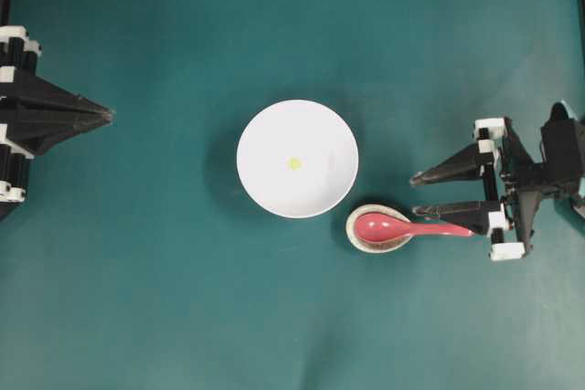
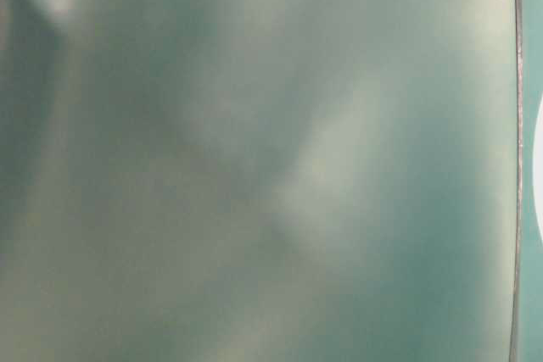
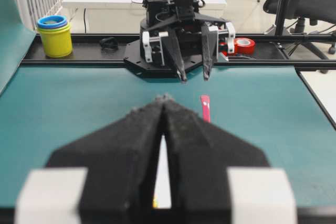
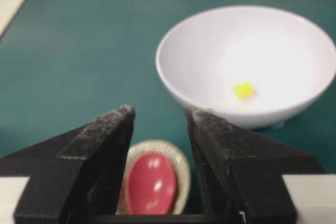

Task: Scoop the yellow hexagonal prism block from the bowl with a spoon using the right arm.
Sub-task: 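Close the right gripper on the red spoon's handle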

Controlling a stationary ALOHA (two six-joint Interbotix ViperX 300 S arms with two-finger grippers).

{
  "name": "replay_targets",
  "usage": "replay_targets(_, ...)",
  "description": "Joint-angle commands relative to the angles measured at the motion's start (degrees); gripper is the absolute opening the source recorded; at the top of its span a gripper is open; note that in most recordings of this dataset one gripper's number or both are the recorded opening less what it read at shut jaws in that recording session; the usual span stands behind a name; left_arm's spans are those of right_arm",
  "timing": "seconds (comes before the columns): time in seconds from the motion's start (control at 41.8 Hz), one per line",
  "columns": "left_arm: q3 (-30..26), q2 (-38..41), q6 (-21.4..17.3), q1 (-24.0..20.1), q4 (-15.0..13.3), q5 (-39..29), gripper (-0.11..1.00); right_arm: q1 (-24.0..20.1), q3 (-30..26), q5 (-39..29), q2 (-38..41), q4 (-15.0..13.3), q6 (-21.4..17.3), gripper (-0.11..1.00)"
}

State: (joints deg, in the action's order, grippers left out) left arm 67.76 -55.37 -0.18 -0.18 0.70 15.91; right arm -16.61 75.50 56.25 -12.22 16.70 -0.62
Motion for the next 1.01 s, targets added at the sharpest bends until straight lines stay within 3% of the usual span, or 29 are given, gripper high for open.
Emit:
replay_targets(0.0, -1.1, 0.4, 0.0, -0.1, 0.2, 0.0, 0.00, -3.1, -0.2, 4.5, 2.9, 3.3, 0.2, 0.52)
replay_targets(0.192, -1.1, 0.3, 0.0, 0.0, 0.2, 0.0, 0.00, -9.9, 0.1, 12.8, 11.4, 11.6, 0.2, 0.52)
replay_targets(0.431, -1.1, 0.3, 0.0, -0.1, 0.2, 0.0, 0.00, -15.8, -0.3, 17.8, 18.2, 18.0, 0.2, 0.52)
replay_targets(0.623, -1.1, 0.2, 0.0, -0.1, 0.2, 0.0, 0.00, -17.7, 0.0, 17.8, 20.6, 20.0, 0.1, 0.52)
replay_targets(0.982, -1.1, 0.2, 0.0, -0.1, 0.2, 0.0, 0.00, -17.8, -0.1, 14.9, 23.0, 20.1, -1.4, 0.52)
